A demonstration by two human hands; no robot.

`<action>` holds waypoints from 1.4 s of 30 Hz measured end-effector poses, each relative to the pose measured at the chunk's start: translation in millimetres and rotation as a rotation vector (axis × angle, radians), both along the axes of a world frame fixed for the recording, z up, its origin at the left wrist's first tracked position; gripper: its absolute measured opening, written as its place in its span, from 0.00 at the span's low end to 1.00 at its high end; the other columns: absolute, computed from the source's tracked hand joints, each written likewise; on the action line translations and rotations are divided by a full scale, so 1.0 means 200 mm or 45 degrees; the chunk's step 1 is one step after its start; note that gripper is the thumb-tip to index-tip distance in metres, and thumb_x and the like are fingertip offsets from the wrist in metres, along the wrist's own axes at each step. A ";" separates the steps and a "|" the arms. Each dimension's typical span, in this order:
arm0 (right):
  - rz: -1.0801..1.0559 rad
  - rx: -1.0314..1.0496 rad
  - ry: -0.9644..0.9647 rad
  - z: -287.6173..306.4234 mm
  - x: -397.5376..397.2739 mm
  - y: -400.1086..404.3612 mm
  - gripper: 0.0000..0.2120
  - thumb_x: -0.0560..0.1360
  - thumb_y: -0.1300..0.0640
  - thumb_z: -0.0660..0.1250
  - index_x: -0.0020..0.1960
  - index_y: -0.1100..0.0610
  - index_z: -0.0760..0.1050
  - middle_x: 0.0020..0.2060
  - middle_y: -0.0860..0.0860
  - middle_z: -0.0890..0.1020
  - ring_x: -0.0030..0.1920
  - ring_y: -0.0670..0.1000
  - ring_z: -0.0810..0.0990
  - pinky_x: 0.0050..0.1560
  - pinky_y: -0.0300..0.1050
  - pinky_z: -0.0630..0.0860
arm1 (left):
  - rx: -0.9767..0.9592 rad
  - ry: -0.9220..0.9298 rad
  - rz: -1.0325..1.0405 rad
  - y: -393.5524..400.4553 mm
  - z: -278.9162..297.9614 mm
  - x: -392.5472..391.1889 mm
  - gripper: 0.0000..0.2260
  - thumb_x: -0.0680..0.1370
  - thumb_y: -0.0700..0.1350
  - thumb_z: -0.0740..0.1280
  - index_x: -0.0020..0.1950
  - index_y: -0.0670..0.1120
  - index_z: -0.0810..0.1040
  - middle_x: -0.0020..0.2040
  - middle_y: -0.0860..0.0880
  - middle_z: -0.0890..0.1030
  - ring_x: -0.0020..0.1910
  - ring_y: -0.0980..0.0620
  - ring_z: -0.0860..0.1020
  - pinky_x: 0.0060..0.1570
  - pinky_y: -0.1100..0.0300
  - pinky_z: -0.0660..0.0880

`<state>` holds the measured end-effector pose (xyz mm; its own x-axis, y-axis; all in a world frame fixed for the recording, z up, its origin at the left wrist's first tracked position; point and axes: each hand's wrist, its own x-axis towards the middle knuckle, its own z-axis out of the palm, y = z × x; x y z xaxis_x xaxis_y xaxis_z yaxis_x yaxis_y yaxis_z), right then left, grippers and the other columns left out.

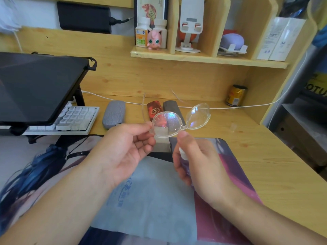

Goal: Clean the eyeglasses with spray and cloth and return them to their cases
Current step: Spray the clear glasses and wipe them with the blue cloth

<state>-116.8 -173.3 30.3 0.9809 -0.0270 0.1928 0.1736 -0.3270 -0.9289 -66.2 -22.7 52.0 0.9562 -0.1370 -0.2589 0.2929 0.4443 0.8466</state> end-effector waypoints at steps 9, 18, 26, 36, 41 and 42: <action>-0.218 0.372 -0.004 0.04 0.06 -0.15 0.38 0.73 0.28 0.54 0.30 0.63 0.71 0.23 0.58 0.72 0.23 0.53 0.67 0.30 0.51 0.62 | -0.037 -0.005 0.024 0.02 -0.01 0.01 0.05 0.79 0.35 0.66 0.45 0.39 0.80 0.32 0.47 0.77 0.28 0.54 0.75 0.27 0.66 0.75; -0.158 0.352 0.122 0.04 0.10 -0.20 0.30 0.73 0.36 0.55 0.29 0.60 0.72 0.23 0.58 0.70 0.23 0.54 0.65 0.29 0.48 0.62 | -0.048 0.026 0.028 0.03 -0.01 0.02 0.06 0.79 0.35 0.65 0.44 0.40 0.79 0.33 0.47 0.77 0.28 0.54 0.75 0.26 0.66 0.74; -0.377 0.547 -0.010 0.07 0.12 -0.25 0.34 0.78 0.30 0.55 0.28 0.57 0.71 0.24 0.56 0.71 0.24 0.52 0.66 0.29 0.46 0.60 | -0.050 0.008 0.022 0.03 -0.01 0.02 0.06 0.79 0.35 0.64 0.45 0.40 0.79 0.33 0.47 0.78 0.28 0.54 0.75 0.27 0.67 0.74; -1.143 0.267 -0.124 -0.04 0.35 -0.89 0.07 0.81 0.53 0.63 0.55 0.56 0.74 0.38 0.52 0.76 0.38 0.51 0.75 0.29 0.43 0.74 | 0.076 -0.096 0.058 0.03 -0.05 0.05 0.08 0.80 0.35 0.63 0.42 0.41 0.78 0.29 0.49 0.78 0.27 0.55 0.76 0.28 0.67 0.76; -1.089 0.188 -0.095 -0.09 0.39 -0.94 0.07 0.80 0.55 0.62 0.53 0.57 0.74 0.40 0.54 0.74 0.35 0.54 0.73 0.30 0.45 0.73 | 0.070 -0.135 0.073 0.04 -0.06 0.06 0.08 0.80 0.35 0.63 0.43 0.41 0.78 0.29 0.49 0.78 0.27 0.56 0.76 0.28 0.68 0.76; -1.058 0.172 -0.100 -0.09 0.39 -0.93 0.08 0.80 0.53 0.62 0.54 0.57 0.73 0.40 0.54 0.74 0.36 0.54 0.73 0.32 0.46 0.74 | 0.074 -0.141 0.074 0.04 -0.06 0.06 0.07 0.80 0.35 0.63 0.44 0.41 0.78 0.29 0.49 0.78 0.27 0.56 0.76 0.28 0.68 0.76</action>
<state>-39.1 -360.0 12.7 0.6158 -0.7613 0.2029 -0.0082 -0.2637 -0.9646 -54.2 -15.7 40.5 0.9852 -0.0682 -0.1570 0.1711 0.4070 0.8973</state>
